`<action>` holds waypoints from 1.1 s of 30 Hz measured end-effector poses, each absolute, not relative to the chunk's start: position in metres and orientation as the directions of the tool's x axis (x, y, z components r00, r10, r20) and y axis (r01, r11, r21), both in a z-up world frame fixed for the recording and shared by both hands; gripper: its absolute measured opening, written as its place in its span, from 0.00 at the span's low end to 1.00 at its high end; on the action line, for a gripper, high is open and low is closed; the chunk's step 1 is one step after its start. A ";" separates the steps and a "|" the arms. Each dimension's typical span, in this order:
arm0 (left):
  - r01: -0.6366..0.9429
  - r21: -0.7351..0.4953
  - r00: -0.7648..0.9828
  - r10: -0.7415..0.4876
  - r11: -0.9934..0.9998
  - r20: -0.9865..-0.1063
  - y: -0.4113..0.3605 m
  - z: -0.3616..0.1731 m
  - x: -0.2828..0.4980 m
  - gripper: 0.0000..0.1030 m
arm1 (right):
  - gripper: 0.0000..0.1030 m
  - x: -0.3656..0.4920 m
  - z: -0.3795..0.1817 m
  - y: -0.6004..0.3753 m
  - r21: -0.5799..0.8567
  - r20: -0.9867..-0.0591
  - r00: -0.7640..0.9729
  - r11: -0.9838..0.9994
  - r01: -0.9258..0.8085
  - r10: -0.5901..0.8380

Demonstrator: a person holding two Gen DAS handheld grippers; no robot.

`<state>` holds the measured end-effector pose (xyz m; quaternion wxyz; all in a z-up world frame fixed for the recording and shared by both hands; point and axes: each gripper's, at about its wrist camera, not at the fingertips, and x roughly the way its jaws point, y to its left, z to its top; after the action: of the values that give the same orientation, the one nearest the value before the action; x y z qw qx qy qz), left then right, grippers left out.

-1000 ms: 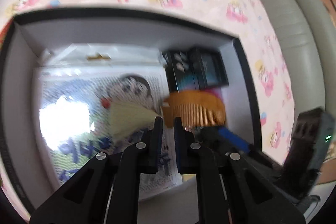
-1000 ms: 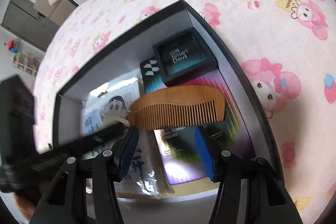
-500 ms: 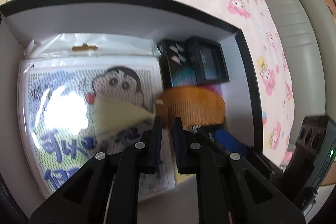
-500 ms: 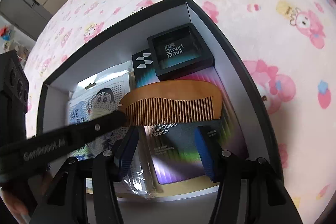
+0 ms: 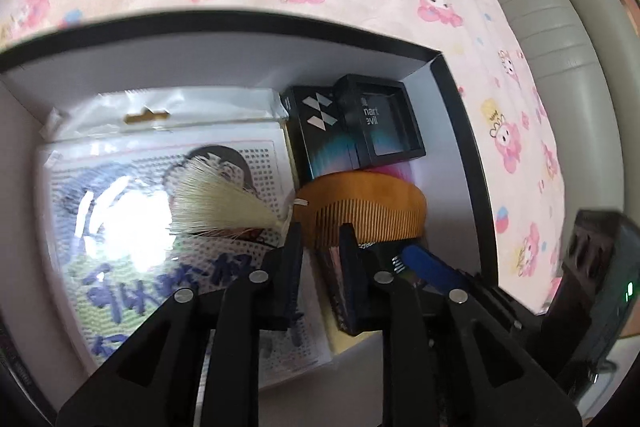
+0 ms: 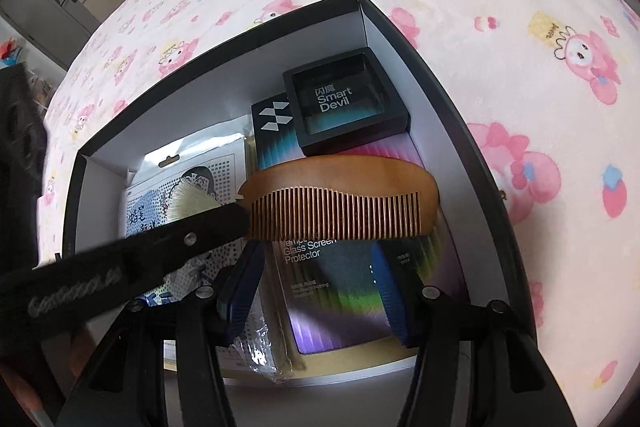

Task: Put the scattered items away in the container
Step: 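Withdraw both tools from the box toward the scattered items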

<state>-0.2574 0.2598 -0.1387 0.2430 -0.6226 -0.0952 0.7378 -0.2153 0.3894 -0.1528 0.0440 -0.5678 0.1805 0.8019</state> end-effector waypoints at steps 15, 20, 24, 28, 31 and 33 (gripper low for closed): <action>-0.319 -0.316 -0.304 0.412 -0.894 -0.859 0.236 -0.085 -0.217 0.26 | 0.53 -0.176 -0.101 0.363 0.131 -0.857 -0.515 -0.963 -0.236 0.009; -0.364 -0.305 -0.335 0.429 -0.880 -0.839 0.217 -0.071 -0.186 0.26 | 0.54 -0.142 -0.067 0.345 0.100 -0.777 -0.626 -0.970 -0.220 0.062; -0.360 -0.303 -0.352 0.429 -0.882 -0.832 0.190 -0.061 -0.161 0.25 | 0.54 -0.116 -0.057 0.321 0.120 -0.750 -0.661 -0.973 -0.197 0.042; -0.349 -0.296 -0.372 0.421 -0.889 -0.827 0.163 -0.052 -0.139 0.25 | 0.54 -0.098 -0.053 0.295 0.123 -0.750 -0.662 -0.980 -0.156 0.011; -0.334 -0.275 -0.397 0.399 -0.902 -0.826 0.143 -0.046 -0.123 0.25 | 0.54 -0.085 -0.049 0.274 0.114 -0.748 -0.663 -0.984 -0.135 0.004; -0.323 -0.262 -0.413 0.385 -0.909 -0.825 0.131 -0.044 -0.114 0.25 | 0.54 -0.077 -0.046 0.258 0.109 -0.747 -0.665 -0.987 -0.114 -0.006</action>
<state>-0.1140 0.1307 -0.0445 0.2106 -0.4990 -0.0310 0.8400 -0.0767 0.2581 -0.0460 0.0297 -0.4085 0.0735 0.9093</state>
